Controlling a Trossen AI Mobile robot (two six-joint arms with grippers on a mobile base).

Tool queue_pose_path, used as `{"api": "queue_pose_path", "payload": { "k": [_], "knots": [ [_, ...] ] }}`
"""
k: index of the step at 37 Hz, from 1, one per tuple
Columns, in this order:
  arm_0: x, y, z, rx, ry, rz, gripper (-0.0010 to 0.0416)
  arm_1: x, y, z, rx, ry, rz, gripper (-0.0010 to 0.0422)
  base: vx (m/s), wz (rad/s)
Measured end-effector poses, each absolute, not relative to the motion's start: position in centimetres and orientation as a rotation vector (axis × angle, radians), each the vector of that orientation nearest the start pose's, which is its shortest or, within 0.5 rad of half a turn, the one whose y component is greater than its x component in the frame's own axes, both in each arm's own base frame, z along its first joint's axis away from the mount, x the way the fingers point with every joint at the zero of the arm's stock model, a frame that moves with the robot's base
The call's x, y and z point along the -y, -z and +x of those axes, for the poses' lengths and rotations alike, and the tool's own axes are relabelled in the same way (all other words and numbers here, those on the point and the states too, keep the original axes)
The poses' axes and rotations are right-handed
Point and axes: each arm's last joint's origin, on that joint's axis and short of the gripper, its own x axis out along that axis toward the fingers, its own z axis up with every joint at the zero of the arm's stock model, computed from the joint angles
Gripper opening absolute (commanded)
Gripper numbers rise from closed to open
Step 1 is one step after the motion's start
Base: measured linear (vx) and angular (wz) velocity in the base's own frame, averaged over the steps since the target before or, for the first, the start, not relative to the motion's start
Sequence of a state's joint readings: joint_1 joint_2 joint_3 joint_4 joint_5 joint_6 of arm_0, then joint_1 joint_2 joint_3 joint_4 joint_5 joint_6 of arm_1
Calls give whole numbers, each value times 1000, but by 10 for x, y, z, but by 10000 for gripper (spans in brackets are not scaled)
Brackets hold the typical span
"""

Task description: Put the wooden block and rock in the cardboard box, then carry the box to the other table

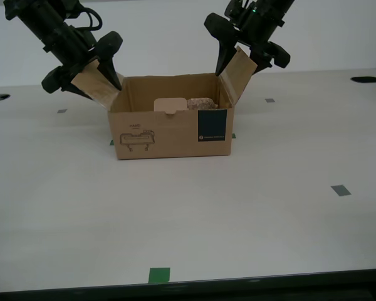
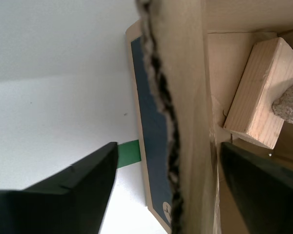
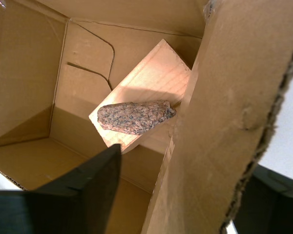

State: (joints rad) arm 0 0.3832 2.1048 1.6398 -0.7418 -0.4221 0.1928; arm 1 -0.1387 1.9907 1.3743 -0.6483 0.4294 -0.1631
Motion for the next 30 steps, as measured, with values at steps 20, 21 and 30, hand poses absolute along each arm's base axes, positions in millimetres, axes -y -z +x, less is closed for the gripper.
{"api": "queue_pose_path", "payload": {
  "k": [20,21,30],
  "knots": [
    [-174,-186,397,-1317,-561,208,-1,67,-164,386,-1300,405,-351,4,0,0],
    [-174,-186,397,-1319,-558,211,0,67,-164,386,-1299,405,-351,-1,0,0],
    [-174,-186,397,-1321,-554,217,-1,67,-165,386,-1294,405,-350,-1,0,0]
  ]
}}
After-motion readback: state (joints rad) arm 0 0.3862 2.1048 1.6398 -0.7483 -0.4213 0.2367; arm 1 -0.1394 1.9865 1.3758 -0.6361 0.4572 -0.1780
